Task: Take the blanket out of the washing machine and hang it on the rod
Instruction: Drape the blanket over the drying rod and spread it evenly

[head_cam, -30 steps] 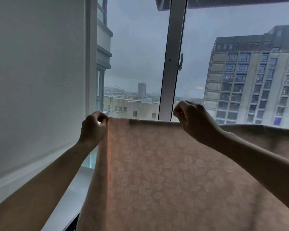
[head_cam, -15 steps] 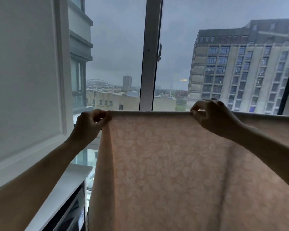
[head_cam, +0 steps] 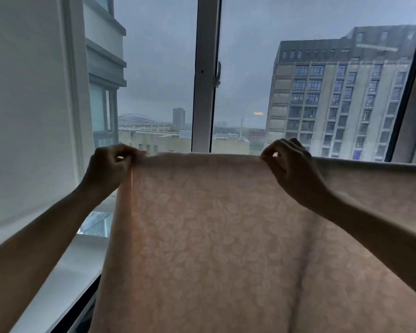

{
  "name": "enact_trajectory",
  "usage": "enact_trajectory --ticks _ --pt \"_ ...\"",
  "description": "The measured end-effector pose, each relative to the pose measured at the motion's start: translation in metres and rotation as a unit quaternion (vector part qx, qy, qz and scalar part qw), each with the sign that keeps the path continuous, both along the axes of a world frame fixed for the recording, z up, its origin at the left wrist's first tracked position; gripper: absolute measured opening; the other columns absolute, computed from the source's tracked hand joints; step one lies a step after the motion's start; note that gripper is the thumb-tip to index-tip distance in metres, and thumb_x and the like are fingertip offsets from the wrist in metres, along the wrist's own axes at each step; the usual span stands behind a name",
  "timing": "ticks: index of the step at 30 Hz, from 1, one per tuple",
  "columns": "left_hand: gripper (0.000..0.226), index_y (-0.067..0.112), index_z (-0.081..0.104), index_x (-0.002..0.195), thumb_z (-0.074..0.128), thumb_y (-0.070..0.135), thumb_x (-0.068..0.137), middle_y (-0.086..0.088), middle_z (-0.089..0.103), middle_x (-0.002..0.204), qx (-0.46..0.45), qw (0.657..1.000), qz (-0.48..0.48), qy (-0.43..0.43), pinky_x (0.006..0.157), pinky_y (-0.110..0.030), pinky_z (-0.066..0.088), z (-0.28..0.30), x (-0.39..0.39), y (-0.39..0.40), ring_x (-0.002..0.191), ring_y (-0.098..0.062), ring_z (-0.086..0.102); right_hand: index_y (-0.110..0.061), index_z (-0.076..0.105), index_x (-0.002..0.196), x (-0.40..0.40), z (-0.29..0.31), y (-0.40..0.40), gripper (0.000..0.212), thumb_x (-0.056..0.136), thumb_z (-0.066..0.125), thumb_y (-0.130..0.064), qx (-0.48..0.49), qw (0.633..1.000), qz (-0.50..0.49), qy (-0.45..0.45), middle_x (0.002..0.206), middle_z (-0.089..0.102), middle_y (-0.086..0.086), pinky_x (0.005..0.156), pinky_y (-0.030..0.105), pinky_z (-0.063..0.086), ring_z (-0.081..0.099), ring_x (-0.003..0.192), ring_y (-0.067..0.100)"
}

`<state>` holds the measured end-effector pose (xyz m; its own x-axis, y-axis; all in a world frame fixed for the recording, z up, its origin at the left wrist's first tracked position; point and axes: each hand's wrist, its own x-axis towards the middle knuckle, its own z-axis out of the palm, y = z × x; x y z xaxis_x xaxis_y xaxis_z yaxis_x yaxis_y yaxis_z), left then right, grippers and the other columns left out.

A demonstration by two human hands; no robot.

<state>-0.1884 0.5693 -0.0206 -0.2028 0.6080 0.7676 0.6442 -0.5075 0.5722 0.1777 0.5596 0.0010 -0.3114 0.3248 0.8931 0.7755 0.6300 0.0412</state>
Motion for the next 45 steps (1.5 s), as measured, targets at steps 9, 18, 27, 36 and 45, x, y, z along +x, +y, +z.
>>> enact_trajectory --ticks 9,18,27,36,45 --pt "0.026 0.006 0.065 0.117 0.055 0.016 0.095 -0.012 0.069 0.11 0.072 0.96 0.011 0.272 0.089 -0.028 0.045 -0.008 0.036 -0.007 0.103 -0.024 0.064 -0.015 0.069 0.1 0.043 0.015 0.001 0.015 0.086 0.066 -0.012 -0.039 0.996 -0.076 -0.02 0.099 0.067 -0.002 0.081 0.03 0.037 0.053 0.1 0.02" --pt "0.037 0.013 0.064 0.122 0.047 0.033 0.095 -0.002 0.071 0.111 0.081 0.933 -0.088 0.339 0.077 -0.022 0.055 0.009 0.105 -0.003 0.094 -0.012 0.069 -0.014 0.067 0.085 0.058 0.01 0.005 0.002 0.085 0.068 -0.016 -0.031 0.994 -0.105 -0.005 0.087 0.062 -0.006 0.075 0.035 0.034 0.053 0.089 0.02" --pt "0.066 0.028 0.063 0.123 0.025 0.07 0.09 0.007 0.07 0.113 0.083 0.924 -0.144 0.344 0.079 -0.033 0.058 0.025 0.154 0.008 0.097 -0.006 0.067 -0.012 0.06 0.084 0.081 0.007 -0.014 0.02 0.091 0.05 -0.028 0.073 0.992 -0.102 -0.028 0.082 0.059 -0.001 0.079 0.027 0.024 0.044 0.089 0.014" --pt "0.04 0.031 0.062 0.127 0.045 0.049 0.095 0.013 0.07 0.107 0.103 0.907 -0.184 0.364 0.073 -0.025 0.053 0.032 0.208 0.017 0.093 -0.006 0.067 -0.012 0.069 0.097 0.137 0.003 -0.012 0.011 0.088 0.064 -0.011 -0.044 0.996 -0.083 0.011 0.093 0.06 -0.006 0.079 0.028 0.05 0.056 0.091 0.012" --pt "0.048 0.041 0.059 0.127 0.031 0.06 0.093 0.017 0.071 0.104 0.118 0.907 -0.143 0.38 0.062 -0.028 0.054 0.03 0.232 0.023 0.082 -0.007 0.069 -0.009 0.061 0.085 0.155 0.007 -0.009 0.006 0.086 0.066 -0.011 -0.031 0.994 -0.105 0.027 0.083 0.054 -0.004 0.073 0.028 0.05 0.053 0.079 0.012"
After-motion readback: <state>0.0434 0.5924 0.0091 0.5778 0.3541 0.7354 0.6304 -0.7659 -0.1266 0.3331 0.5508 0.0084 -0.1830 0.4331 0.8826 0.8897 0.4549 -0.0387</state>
